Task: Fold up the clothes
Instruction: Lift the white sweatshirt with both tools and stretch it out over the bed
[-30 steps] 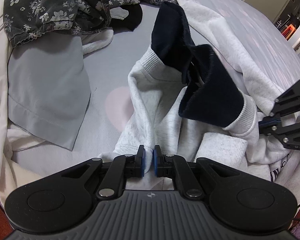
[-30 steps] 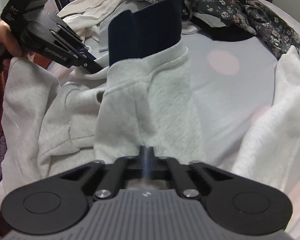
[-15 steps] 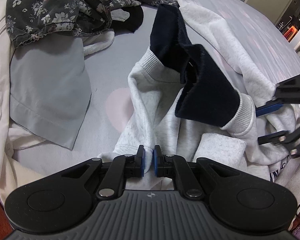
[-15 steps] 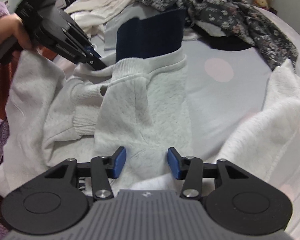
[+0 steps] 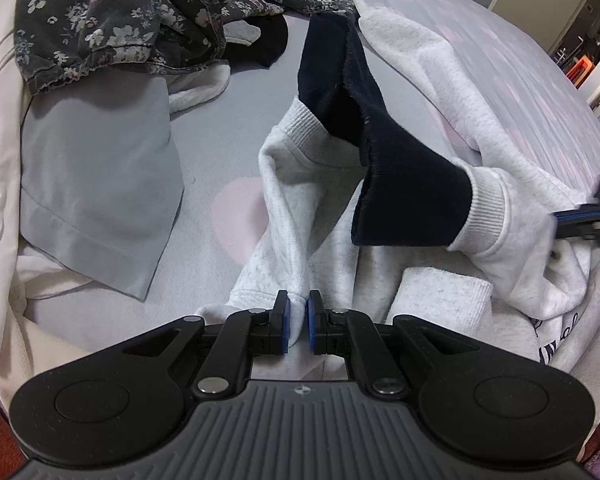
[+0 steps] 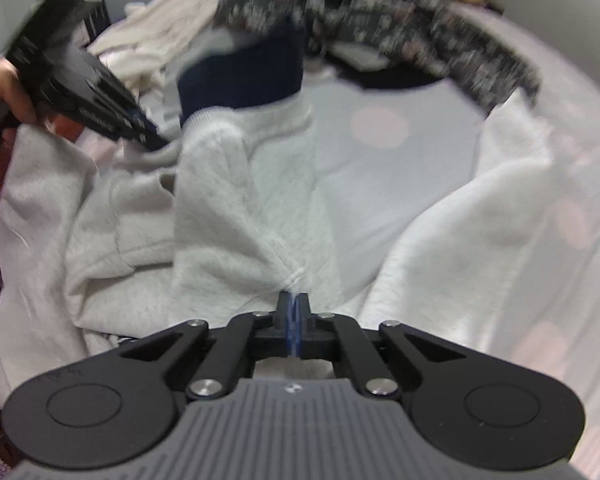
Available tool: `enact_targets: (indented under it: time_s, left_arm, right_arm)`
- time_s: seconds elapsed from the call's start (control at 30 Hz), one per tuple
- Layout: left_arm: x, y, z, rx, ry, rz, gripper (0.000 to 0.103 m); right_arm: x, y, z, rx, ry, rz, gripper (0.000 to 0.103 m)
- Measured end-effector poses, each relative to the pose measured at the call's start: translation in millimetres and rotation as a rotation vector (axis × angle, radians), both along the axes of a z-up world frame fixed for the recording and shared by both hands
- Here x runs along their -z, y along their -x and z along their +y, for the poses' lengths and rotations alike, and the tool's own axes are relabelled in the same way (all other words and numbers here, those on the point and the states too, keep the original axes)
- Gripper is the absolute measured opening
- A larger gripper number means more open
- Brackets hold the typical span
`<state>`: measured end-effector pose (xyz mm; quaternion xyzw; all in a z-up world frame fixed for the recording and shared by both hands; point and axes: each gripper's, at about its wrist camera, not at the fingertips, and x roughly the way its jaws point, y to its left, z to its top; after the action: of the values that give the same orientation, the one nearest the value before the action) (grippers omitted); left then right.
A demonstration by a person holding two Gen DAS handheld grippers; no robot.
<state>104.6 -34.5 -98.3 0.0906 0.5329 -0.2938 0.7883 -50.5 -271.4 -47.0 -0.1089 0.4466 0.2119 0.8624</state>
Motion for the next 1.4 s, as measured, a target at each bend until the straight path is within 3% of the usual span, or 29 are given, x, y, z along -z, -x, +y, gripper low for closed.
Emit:
enact_targets:
  time_s: [0.2, 0.3, 0.5, 0.6, 0.7, 0.73, 0.87, 1.07, 1.1, 1.13, 1.2, 1.3, 1.4]
  left_arm:
    - [-9.0, -4.1, 13.2, -0.034, 0.024, -0.004, 0.006]
    - [-10.8, -8.7, 20.6, -0.059, 0.045, 0.014, 0.006]
    - [-14.1, -10.2, 18.7, -0.059, 0.046, 0.014, 0.006]
    - [-14.3, -12.2, 17.8, -0.055, 0.044, 0.015, 0.006]
    - [-13.5, -11.4, 20.3, -0.057, 0.046, 0.015, 0.006]
    - [-13.5, -11.6, 20.3, -0.057, 0.048, 0.016, 0.006]
    - [-10.6, -12.2, 22.4, -0.054, 0.057, 0.021, 0.006]
    - [-11.1, -13.0, 25.4, -0.05, 0.077, 0.024, 0.006]
    - [-11.1, -13.2, 26.0, -0.048, 0.08, 0.024, 0.006]
    - [-10.8, -14.2, 26.6, -0.048, 0.082, 0.025, 0.006]
    - [-9.8, -16.4, 27.4, -0.05, 0.083, 0.027, 0.006]
    - [-10.6, -18.0, 29.7, -0.06, 0.087, 0.022, 0.006]
    - [-15.3, -15.0, 31.3, -0.065, 0.09, 0.01, 0.006]
  right_arm:
    - [-36.2, 47.3, 0.7, -0.014, 0.061, -0.075, 0.002]
    - [-30.6, 58.7, -4.4, 0.01, 0.104, -0.056, 0.0]
    - [-20.3, 47.4, -18.6, 0.078, 0.036, -0.015, 0.001]
    - [-32.3, 37.2, -16.5, 0.054, 0.006, -0.039, 0.009]
    - [-45.1, 21.1, -8.8, -0.005, -0.03, -0.055, 0.054]
    - [-47.4, 14.8, -4.5, -0.036, -0.038, -0.053, 0.057]
    - [-41.2, -21.6, 12.6, -0.135, 0.002, -0.016, 0.057]
    - [-14.5, -58.1, 25.5, -0.206, -0.003, 0.112, 0.053]
    - [-10.4, -58.7, 27.7, -0.208, 0.0, 0.127, 0.045]
    - [-6.4, -58.6, 29.9, -0.208, 0.006, 0.14, 0.028]
    - [-0.7, -57.7, 29.5, -0.188, -0.004, 0.158, 0.011]
    - [-3.1, -49.0, 23.1, -0.147, -0.027, 0.139, 0.008]
    - [-12.6, -34.7, 15.4, -0.091, 0.012, 0.107, 0.007]
